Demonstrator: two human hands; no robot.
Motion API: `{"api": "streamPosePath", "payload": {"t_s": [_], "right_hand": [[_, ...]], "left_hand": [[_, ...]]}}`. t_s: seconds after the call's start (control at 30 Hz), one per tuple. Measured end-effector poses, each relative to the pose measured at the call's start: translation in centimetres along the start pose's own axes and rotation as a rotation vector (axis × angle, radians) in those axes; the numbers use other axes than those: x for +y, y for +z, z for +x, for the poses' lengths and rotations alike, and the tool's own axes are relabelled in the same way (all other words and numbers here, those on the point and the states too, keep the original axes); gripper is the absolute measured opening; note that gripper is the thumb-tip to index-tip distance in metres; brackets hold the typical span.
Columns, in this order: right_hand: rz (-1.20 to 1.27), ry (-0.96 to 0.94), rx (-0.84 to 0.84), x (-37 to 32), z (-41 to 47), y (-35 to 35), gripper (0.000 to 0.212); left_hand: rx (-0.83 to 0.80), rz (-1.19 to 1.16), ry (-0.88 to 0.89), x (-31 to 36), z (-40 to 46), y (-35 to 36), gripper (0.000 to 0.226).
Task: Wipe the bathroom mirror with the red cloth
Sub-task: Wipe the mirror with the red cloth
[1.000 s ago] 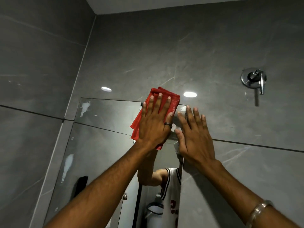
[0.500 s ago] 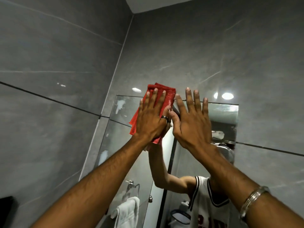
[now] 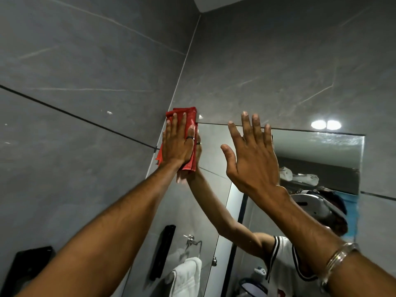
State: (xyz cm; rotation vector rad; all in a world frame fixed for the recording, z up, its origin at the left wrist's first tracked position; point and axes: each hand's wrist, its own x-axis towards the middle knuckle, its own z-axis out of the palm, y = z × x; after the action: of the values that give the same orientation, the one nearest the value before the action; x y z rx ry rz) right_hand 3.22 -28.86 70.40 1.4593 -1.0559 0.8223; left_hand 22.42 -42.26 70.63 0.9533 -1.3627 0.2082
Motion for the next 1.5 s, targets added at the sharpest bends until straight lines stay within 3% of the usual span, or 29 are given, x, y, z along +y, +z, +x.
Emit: {"api": "streamPosePath", "payload": {"t_s": [0.23, 0.8, 0.93, 1.03, 1.23, 1.4, 1.5], "right_hand": [[0.066, -0.017, -0.066, -2.9, -3.2, 1.0, 0.073], [0.156, -0.012, -0.370, -14.0, -21.6, 2.1, 0.067], [0.216, 0.031, -0.334, -14.6, -27.0, 2.1, 0.063], [0.229, 0.030, -0.326, -13.6, -31.0, 1.4, 0.062], [0.239, 0.024, -0.269, -9.7, -35.6, -1.1, 0.059], [0.172, 0.047, -0.314, -6.2, -37.9, -4.3, 0.061], [0.136, 0.077, -0.366, -4.2, -38.8, -6.2, 0.061]], "left_hand": [[-0.032, 0.074, 0.109, -2.0, -4.6, 0.3, 0.067], [-0.088, 0.153, 0.154, -13.4, -30.0, 3.7, 0.083], [-0.111, 0.160, 0.156, -16.8, -36.7, 3.8, 0.092], [-0.130, 0.104, 0.100, -18.4, -40.0, 3.8, 0.083], [-0.073, 0.105, -0.113, -16.6, -41.1, 3.7, 0.064], [0.050, 0.076, -0.278, -9.2, -46.3, 5.3, 0.065], [0.078, 0.132, -0.242, -4.8, -49.5, 6.3, 0.068]]}}
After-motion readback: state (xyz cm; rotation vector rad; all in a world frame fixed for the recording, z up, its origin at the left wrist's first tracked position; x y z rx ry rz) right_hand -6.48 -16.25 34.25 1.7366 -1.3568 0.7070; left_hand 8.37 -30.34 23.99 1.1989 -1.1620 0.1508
